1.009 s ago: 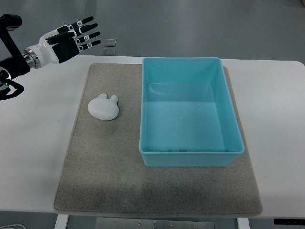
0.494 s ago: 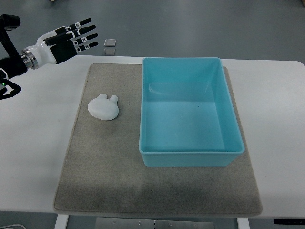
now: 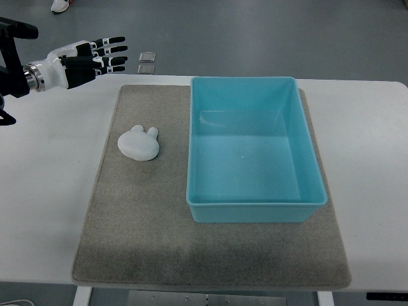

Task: Place white toy into blue box with left hand
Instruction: 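Lower the left hand onto the white rabbit toy and close fingers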

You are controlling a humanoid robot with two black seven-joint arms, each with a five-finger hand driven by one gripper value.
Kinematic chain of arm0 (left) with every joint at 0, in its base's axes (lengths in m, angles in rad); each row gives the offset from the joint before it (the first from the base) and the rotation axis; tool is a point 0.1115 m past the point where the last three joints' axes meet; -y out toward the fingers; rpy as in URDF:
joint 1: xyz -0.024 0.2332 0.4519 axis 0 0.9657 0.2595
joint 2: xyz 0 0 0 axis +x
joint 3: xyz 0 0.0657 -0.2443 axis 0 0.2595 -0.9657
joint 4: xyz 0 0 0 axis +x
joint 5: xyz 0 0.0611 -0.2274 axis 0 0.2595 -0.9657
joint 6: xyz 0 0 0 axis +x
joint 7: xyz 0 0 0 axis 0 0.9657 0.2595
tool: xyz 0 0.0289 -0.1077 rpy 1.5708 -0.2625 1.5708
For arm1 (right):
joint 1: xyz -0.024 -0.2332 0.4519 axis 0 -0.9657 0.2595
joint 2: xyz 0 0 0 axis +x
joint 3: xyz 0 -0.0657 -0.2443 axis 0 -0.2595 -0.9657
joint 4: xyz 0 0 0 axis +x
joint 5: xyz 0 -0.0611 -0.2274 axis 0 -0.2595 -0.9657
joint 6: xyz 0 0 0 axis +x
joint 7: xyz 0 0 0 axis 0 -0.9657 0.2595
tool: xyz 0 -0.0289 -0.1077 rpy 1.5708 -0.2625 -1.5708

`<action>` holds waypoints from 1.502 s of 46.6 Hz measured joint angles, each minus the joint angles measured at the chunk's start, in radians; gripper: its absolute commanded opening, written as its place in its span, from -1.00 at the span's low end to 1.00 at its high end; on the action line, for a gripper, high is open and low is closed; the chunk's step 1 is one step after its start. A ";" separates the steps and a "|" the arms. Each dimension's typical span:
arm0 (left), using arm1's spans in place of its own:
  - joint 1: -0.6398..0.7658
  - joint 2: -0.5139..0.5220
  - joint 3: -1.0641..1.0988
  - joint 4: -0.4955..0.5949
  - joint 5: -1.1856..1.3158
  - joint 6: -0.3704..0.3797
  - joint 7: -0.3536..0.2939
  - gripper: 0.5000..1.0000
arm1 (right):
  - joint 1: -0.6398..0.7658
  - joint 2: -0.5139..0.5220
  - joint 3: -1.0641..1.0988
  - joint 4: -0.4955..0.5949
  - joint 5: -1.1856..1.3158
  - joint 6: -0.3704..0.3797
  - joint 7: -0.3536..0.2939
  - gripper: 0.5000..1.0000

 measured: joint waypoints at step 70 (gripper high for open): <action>0.154 0.230 0.018 -0.611 1.228 0.446 -0.240 0.93 | 0.000 0.000 0.000 0.000 0.000 0.001 0.000 0.74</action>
